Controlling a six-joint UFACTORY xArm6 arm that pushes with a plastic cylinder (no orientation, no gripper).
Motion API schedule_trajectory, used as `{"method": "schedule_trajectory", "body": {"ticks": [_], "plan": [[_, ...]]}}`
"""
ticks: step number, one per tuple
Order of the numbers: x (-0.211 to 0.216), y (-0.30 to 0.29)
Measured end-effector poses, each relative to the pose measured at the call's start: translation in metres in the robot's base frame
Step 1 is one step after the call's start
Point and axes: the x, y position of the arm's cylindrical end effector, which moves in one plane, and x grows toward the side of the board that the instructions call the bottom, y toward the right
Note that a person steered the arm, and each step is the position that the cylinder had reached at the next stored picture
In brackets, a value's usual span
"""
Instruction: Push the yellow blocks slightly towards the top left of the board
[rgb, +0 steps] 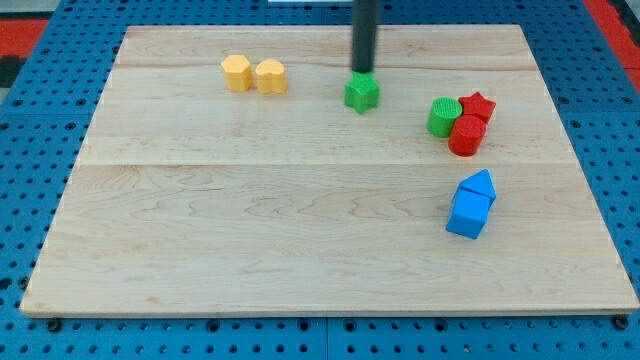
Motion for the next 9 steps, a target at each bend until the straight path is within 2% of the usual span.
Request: {"method": "schedule_trajectory", "body": {"ticks": [1, 2, 3, 4, 5, 9], "plan": [[-0.023, -0.051], [0.037, -0.03], [0.055, 0.049], [0.029, 0.009], [0.016, 0.008], [0.021, 0.011]]}}
